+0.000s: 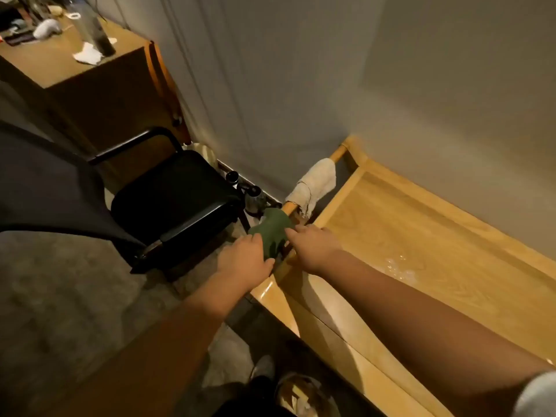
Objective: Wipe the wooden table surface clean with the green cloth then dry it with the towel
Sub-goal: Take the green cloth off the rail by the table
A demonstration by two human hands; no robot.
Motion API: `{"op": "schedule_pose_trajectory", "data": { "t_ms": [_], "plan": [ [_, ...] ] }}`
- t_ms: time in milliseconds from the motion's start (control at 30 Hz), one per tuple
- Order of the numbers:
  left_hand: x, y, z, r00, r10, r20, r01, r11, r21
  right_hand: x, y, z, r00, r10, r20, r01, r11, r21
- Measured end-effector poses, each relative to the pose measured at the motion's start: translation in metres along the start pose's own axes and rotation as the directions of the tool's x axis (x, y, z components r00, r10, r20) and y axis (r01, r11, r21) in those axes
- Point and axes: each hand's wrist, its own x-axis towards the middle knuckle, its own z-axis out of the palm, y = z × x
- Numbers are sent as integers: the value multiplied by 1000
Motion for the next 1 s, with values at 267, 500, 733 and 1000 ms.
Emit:
{"op": "schedule_pose_trajectory", "data": {
  "t_ms": [267, 500, 733, 1000],
  "plan": [
    [53, -14, 45, 1000, -5, 16, 6, 997, -79, 83, 5, 18, 986, -158, 44, 164, 970, -182],
    [69, -19, 61, 996, -72, 46, 79, 982, -173, 114, 6, 29, 975, -211, 68, 221, 942, -252],
    [74, -28, 57, 990, -124, 63, 139, 926, -351, 126, 6, 15, 952, -277, 131, 304, 905, -298],
    [59, -38, 37, 992, -58, -115, 23, 958, -285, 100, 9, 2, 953, -303, 1, 294, 924, -243]
  ]
}}
